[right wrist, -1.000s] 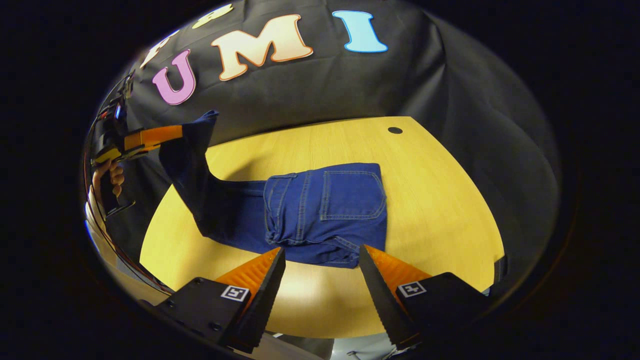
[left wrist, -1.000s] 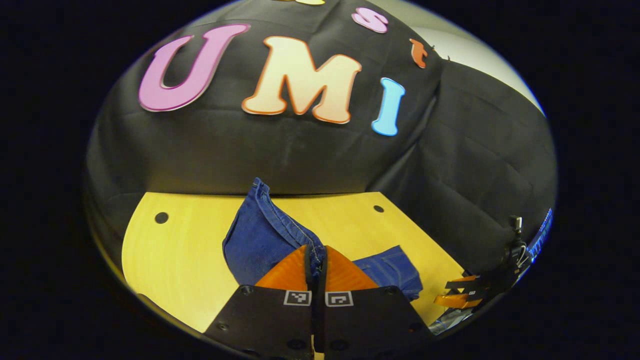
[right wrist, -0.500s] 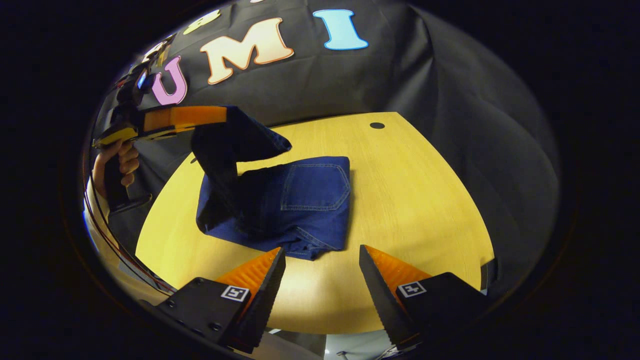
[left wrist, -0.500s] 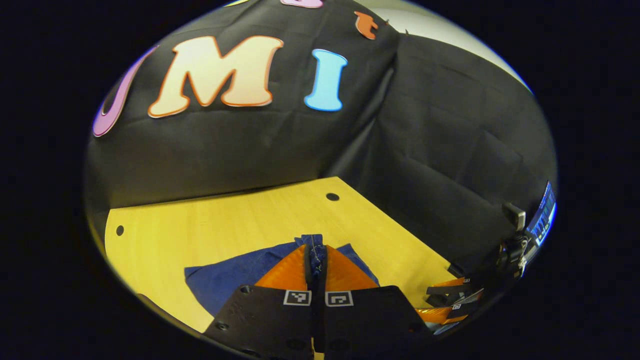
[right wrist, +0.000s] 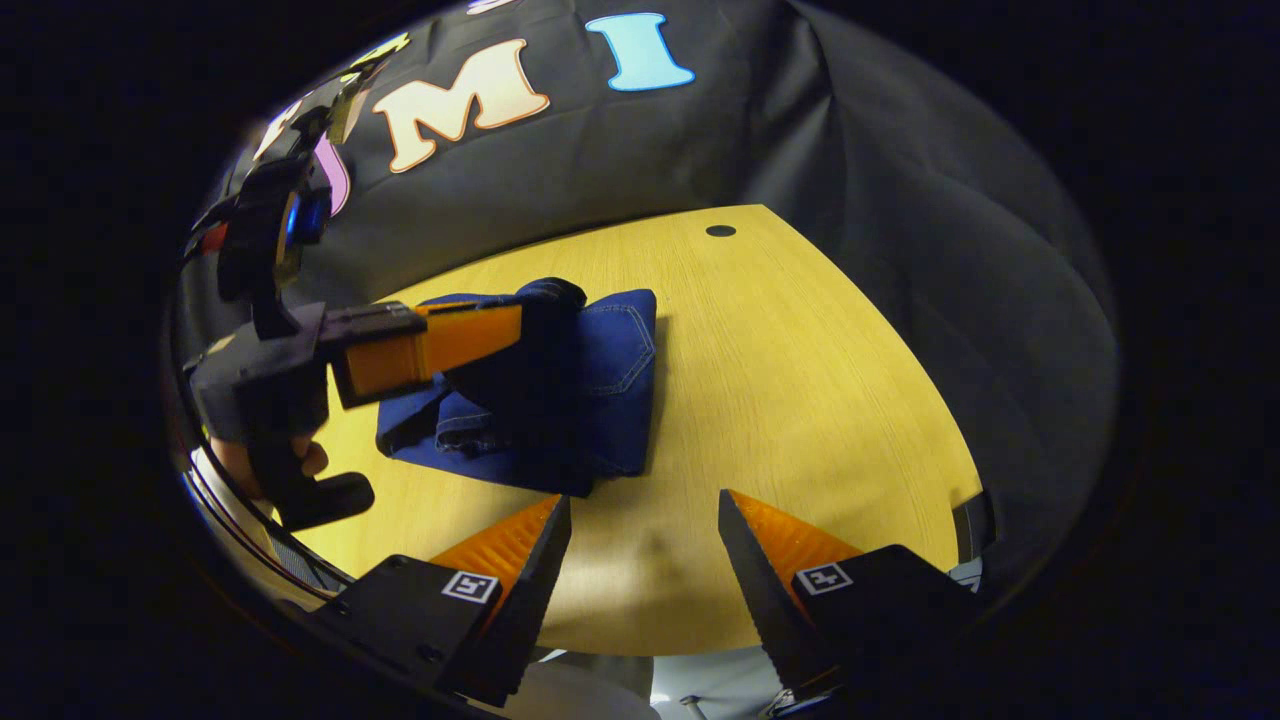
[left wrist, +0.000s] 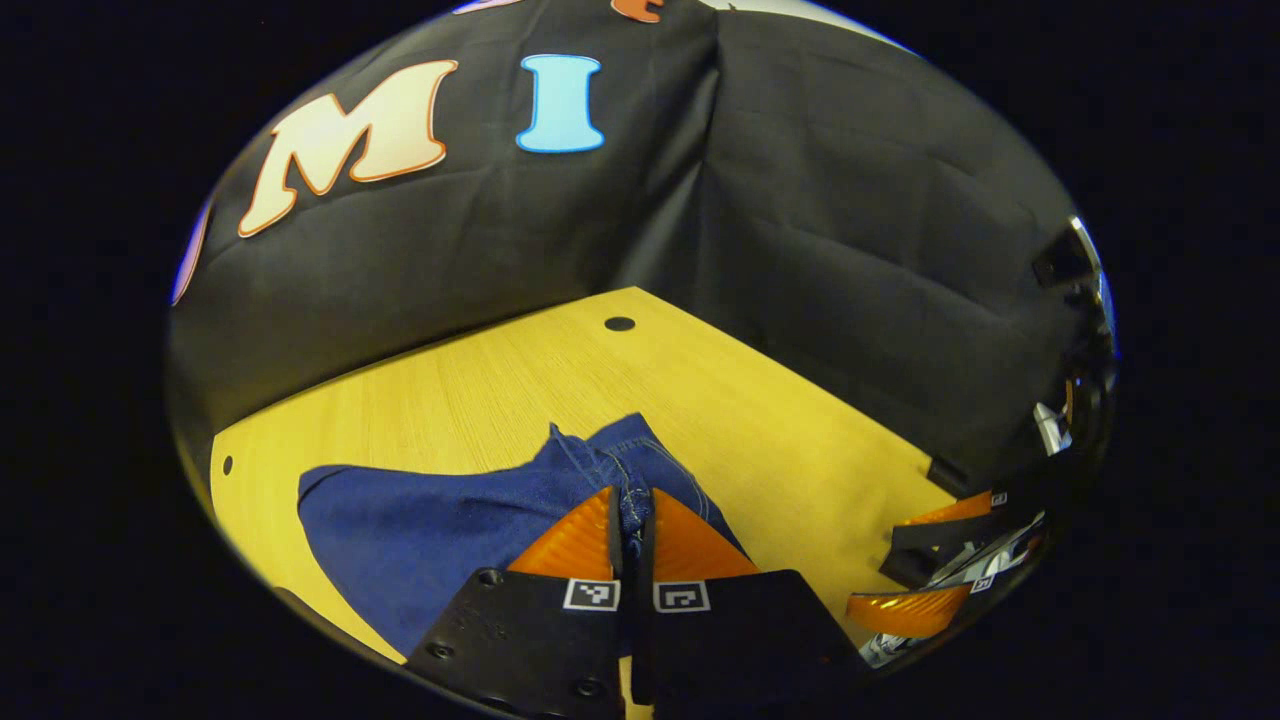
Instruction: Grasp the waist and the cuffs of the jeans and fold them to make the two legs overlap; first hold the waist and fold one-third of the jeans toward the cuffs, then hold the cuffs and fold the remaining one-third in the same direction to finish folding.
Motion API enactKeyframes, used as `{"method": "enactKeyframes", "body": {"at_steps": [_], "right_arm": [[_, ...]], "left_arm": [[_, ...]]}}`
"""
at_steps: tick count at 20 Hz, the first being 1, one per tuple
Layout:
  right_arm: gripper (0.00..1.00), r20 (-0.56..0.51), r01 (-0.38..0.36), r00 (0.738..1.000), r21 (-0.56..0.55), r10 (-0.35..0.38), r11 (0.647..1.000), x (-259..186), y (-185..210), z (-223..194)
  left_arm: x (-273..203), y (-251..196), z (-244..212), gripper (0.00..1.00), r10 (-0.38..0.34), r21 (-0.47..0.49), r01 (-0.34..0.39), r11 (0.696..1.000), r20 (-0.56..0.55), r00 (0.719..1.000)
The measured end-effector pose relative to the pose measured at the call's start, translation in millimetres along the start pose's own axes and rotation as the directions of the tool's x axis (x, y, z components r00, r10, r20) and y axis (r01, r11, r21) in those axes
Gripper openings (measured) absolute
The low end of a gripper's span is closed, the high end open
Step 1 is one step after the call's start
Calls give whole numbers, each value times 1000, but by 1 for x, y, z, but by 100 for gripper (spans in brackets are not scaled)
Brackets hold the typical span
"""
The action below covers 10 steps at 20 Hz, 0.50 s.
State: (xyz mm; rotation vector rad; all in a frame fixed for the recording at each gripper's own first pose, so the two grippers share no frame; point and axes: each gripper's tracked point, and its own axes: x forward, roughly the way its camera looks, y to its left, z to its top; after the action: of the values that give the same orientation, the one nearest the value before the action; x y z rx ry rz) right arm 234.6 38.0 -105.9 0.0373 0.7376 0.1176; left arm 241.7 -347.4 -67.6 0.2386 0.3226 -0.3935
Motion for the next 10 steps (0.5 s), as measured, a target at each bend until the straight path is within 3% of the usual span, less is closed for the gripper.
{"method": "enactKeyframes", "body": {"at_steps": [2,5,6,7,10], "right_arm": [[87,-5,0,1000,2,0,1000,1,-1,-3],[87,-8,0,1000,5,0,1000,4,0,-5],[92,-9,1,1000,5,-1,1000,4,1,-5],[87,-7,4,1000,4,-4,1000,4,1,-5],[87,-4,11,1000,7,-11,1000,4,1,-6]], "left_arm": [[3,-8,-21,0,-19,57,21,998,-32,999],[10,-13,-59,0,-30,137,46,990,-117,993],[13,-14,-70,0,-29,153,50,987,-136,990],[15,-15,-75,2,-28,162,51,985,-143,989],[21,-20,-84,0,-37,159,61,985,-149,988]]}}
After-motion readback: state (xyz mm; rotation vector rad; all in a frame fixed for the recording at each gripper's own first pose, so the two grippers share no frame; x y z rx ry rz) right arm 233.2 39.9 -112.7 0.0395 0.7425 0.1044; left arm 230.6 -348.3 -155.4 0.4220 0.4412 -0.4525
